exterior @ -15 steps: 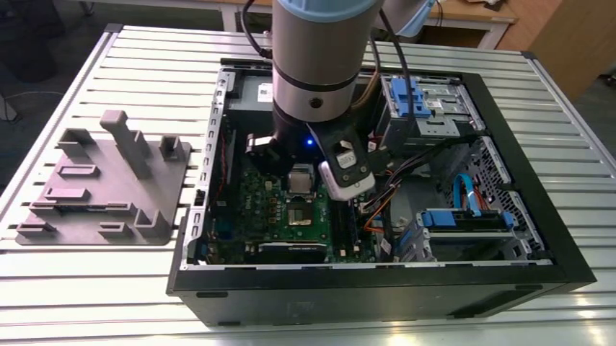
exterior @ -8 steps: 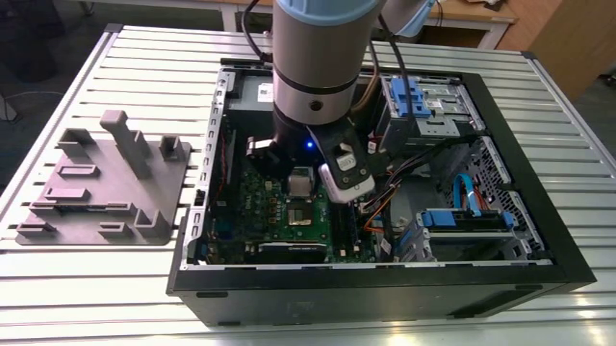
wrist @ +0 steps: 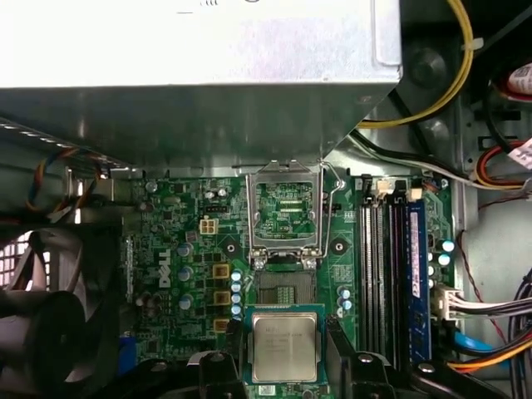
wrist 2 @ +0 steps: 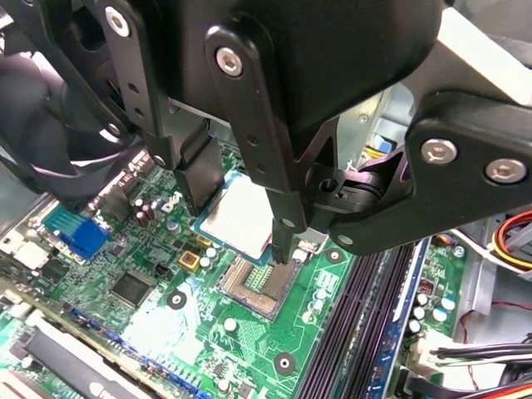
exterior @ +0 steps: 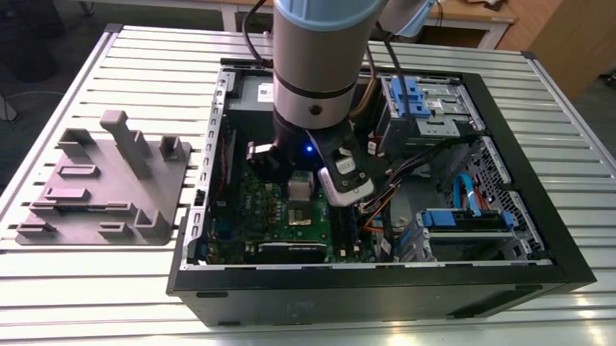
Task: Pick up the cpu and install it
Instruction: 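Pick up the cpu and move it towards the insertion slot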
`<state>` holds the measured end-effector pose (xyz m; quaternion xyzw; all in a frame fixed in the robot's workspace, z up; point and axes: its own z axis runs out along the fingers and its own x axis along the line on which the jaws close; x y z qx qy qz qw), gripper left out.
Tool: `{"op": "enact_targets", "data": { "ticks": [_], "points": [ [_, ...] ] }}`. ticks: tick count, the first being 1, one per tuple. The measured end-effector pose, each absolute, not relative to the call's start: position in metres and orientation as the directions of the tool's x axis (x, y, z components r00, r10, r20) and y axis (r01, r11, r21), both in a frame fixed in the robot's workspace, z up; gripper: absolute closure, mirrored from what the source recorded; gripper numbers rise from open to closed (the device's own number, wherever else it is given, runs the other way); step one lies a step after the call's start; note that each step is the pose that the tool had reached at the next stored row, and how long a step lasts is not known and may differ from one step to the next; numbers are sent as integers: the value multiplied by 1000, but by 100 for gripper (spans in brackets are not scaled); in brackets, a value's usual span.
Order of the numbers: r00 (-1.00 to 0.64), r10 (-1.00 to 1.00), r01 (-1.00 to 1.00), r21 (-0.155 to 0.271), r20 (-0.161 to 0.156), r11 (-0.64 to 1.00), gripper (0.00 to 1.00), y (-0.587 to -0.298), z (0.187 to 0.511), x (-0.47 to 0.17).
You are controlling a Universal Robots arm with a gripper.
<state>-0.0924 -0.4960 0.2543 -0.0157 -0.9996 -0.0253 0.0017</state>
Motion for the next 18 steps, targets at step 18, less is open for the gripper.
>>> {"op": "enact_targets", "data": {
  "ticks": [18],
  "points": [
    [-999, 31, 32, 33, 4, 999, 53, -496, 234, -92]
  ]
}}
